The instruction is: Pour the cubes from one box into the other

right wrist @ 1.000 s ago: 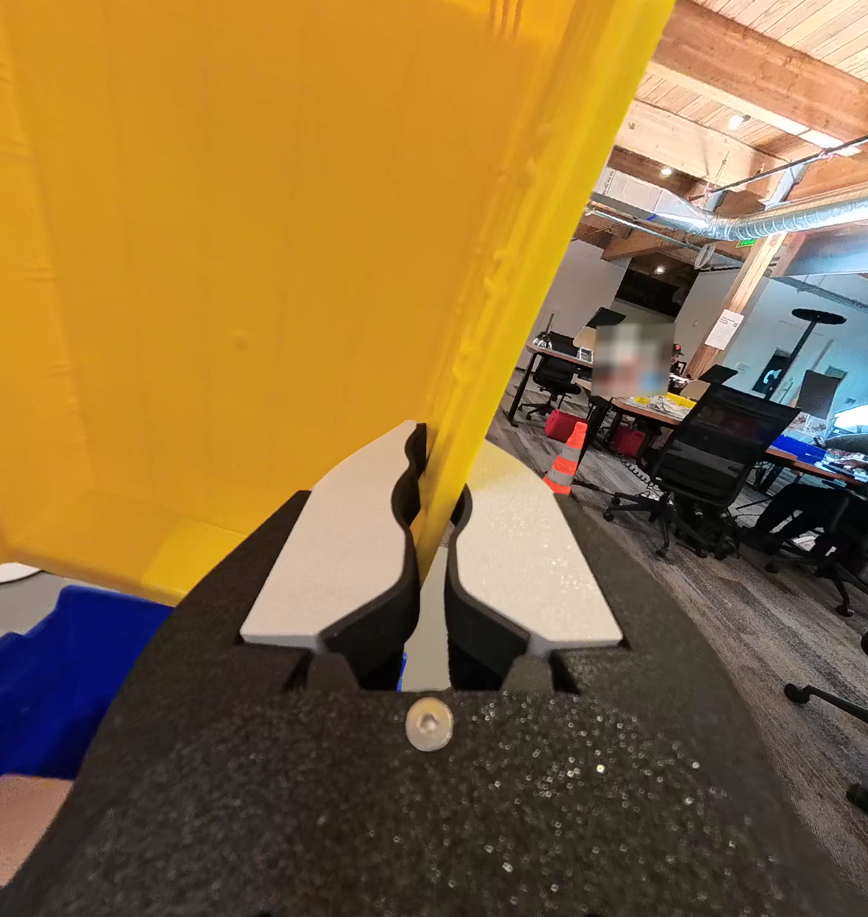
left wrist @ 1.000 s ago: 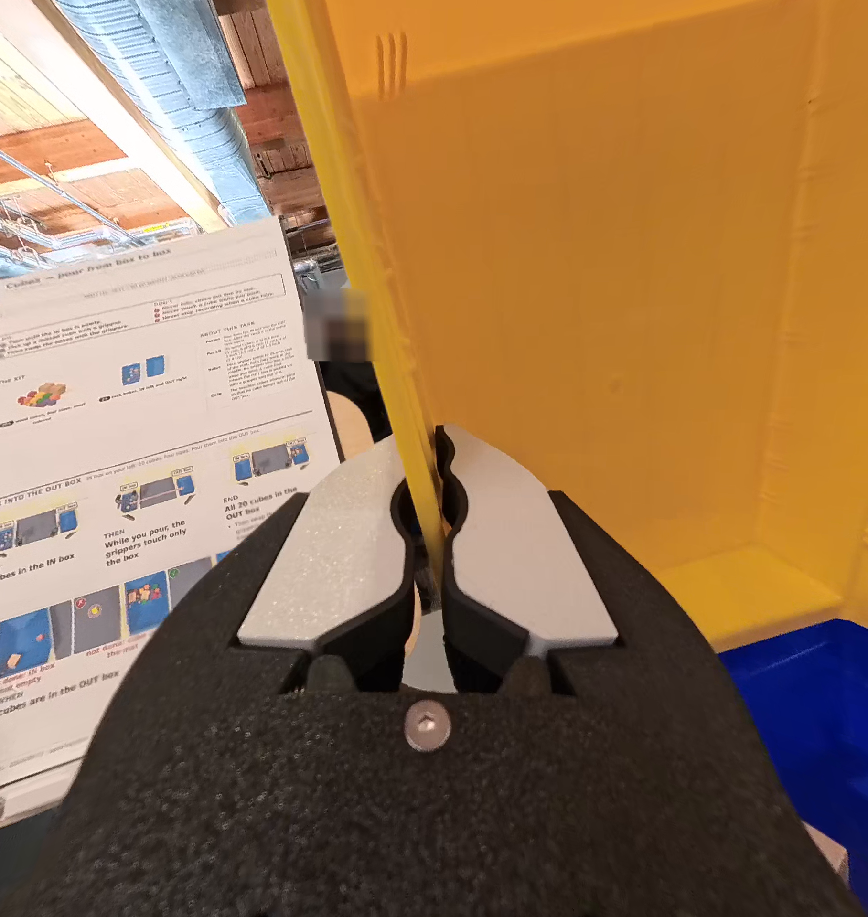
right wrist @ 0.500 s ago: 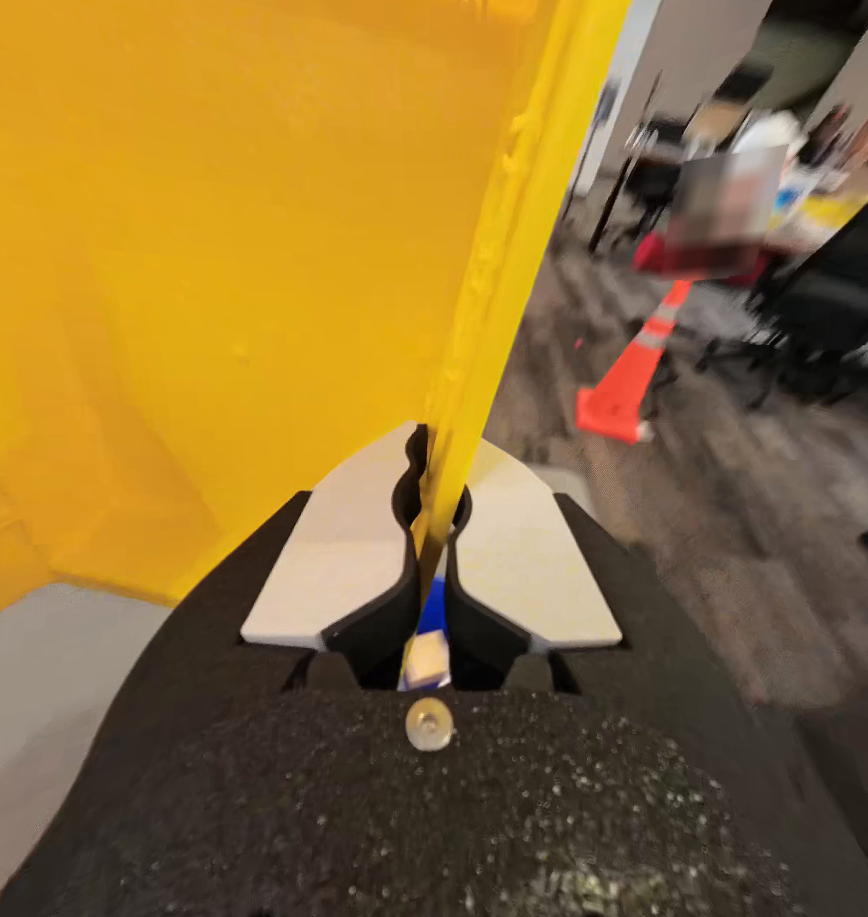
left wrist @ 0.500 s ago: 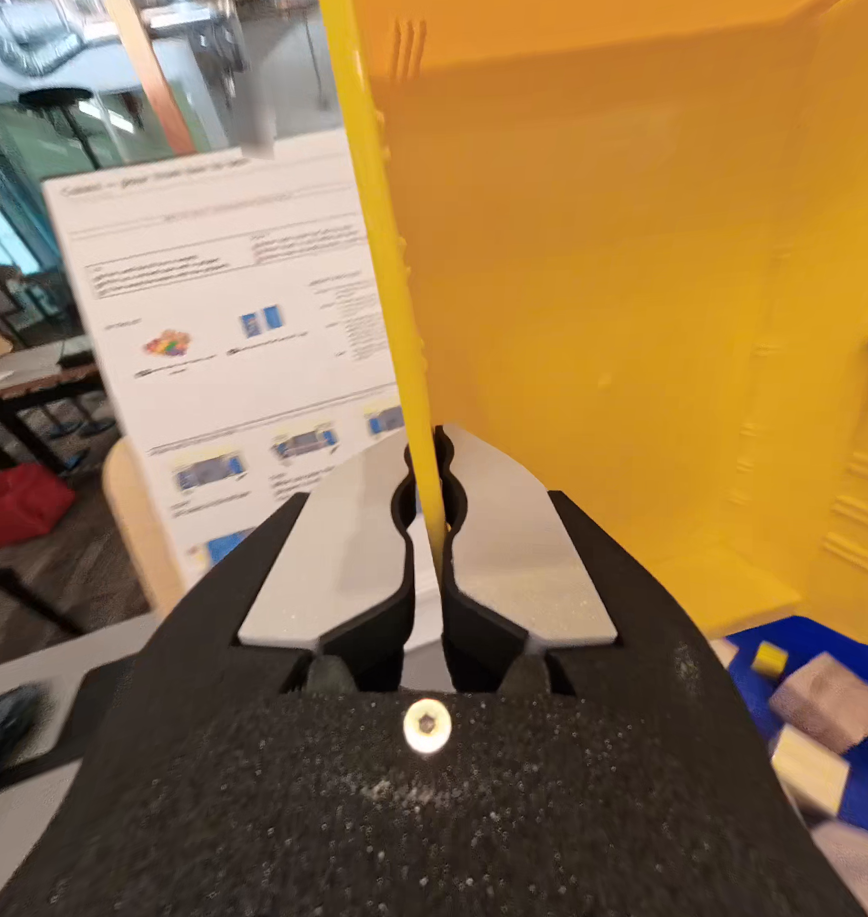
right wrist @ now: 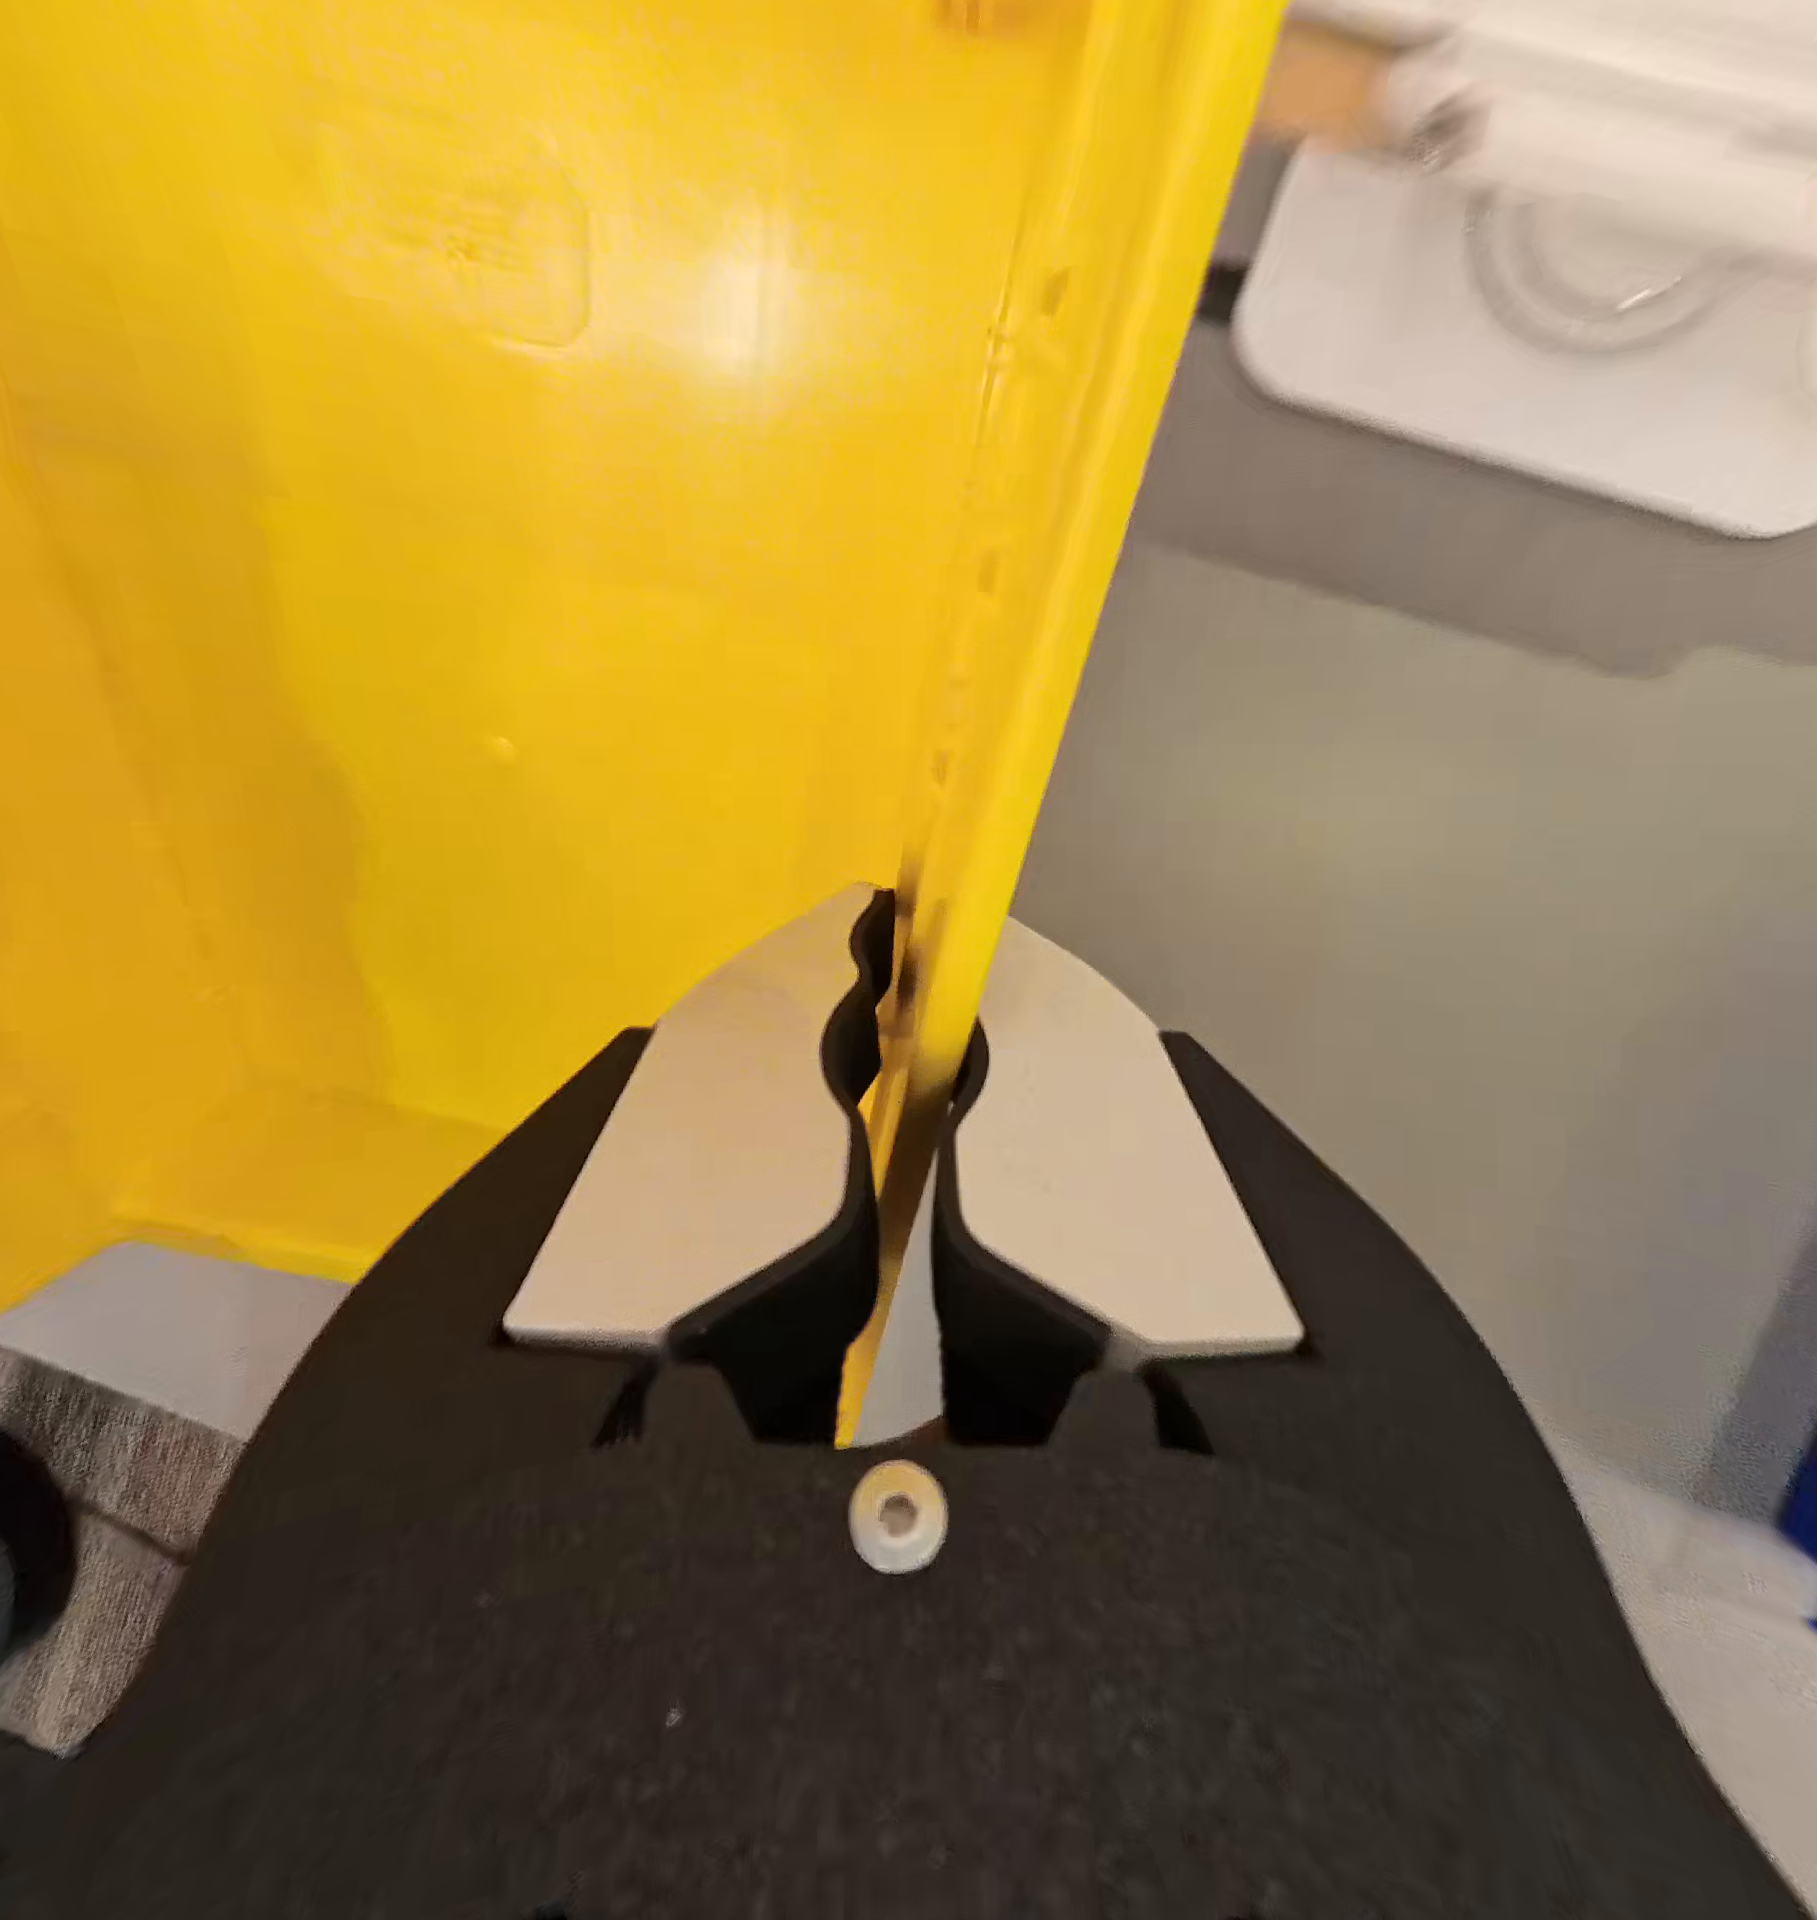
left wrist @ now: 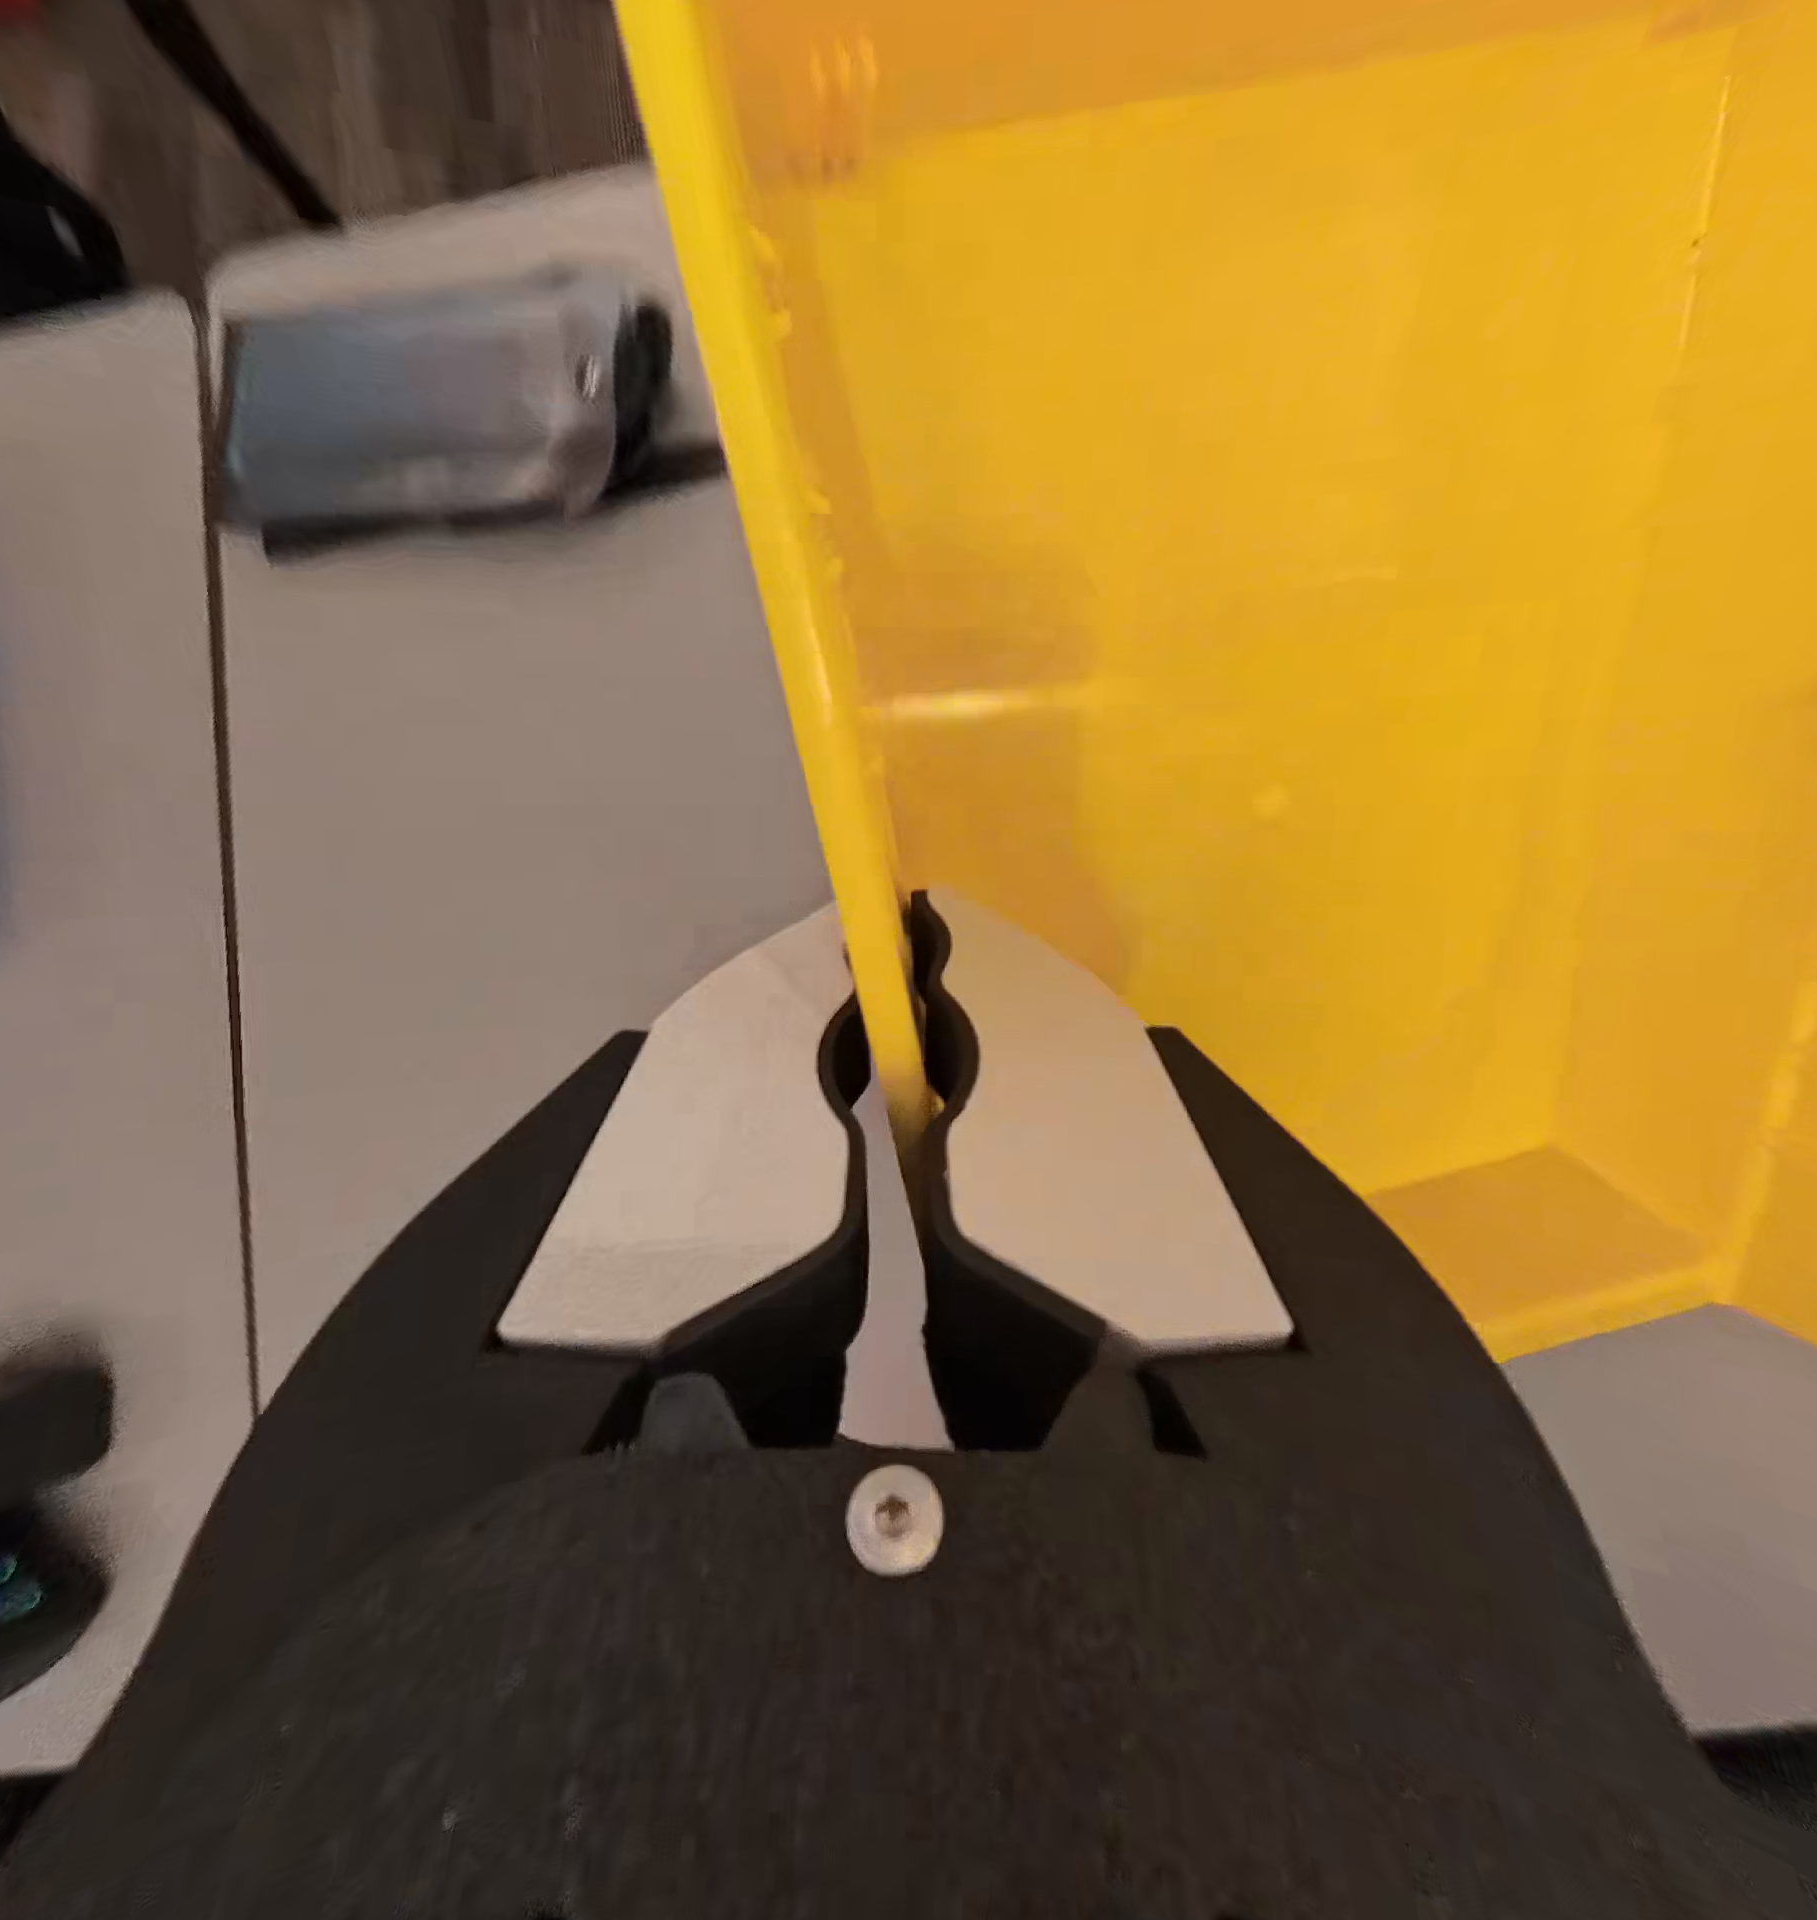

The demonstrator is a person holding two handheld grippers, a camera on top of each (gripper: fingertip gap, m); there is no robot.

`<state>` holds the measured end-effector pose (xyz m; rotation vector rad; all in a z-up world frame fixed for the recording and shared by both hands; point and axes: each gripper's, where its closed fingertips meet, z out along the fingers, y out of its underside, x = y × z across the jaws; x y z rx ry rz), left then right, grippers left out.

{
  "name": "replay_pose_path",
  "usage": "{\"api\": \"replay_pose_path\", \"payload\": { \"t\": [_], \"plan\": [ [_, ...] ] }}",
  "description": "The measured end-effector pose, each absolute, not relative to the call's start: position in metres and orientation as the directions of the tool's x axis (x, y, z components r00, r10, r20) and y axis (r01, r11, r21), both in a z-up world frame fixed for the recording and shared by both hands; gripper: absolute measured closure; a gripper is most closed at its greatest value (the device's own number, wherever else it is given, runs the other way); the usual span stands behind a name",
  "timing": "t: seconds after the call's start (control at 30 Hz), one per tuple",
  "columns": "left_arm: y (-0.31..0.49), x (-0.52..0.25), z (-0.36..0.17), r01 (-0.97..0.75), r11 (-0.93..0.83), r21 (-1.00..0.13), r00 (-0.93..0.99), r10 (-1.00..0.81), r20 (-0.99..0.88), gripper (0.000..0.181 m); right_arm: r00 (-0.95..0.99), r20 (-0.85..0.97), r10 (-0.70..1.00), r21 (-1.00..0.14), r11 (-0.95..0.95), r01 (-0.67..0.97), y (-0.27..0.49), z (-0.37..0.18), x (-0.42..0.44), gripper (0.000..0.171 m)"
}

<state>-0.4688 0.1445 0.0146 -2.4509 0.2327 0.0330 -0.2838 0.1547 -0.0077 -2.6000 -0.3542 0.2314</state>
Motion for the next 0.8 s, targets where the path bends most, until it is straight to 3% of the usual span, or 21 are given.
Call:
{"api": "replay_pose_path", "payload": {
  "t": [0.2,0.47,0.57,0.67,0.73,0.8],
  "plan": [
    [0.146,-0.537,-0.071,-0.139,-0.884,-0.447,0.989,-0.144,-0.023,0.176,0.953,-0.114,0.281,-0.287,-0.928,0.239,0.153,-0.087,-0.35,0.166],
    [0.158,-0.553,-0.138,-0.208,-0.952,-0.225,0.972,-0.226,0.058,0.176,0.948,-0.136,0.289,-0.119,-0.954,0.274,0.168,-0.146,-0.364,0.165],
    [0.173,-0.554,-0.146,-0.162,-0.952,-0.261,0.978,-0.189,0.083,0.176,0.944,-0.146,0.295,-0.173,-0.947,0.269,0.18,-0.148,-0.366,0.164],
    [0.174,-0.555,-0.141,-0.141,-0.944,-0.298,0.98,-0.176,0.094,0.172,0.912,-0.17,0.373,-0.269,-0.908,0.322,0.186,-0.141,-0.366,0.142],
    [0.172,-0.567,-0.124,-0.142,-0.926,-0.35,0.988,-0.154,0.009,0.146,0.875,-0.164,0.455,-0.401,-0.841,0.362,0.189,-0.121,-0.359,0.121],
    [0.167,-0.574,-0.094,-0.155,-0.882,-0.446,0.988,-0.142,-0.063,0.129,0.827,-0.154,0.541,-0.577,-0.729,0.369,0.187,-0.086,-0.352,0.124]
  ]
}}
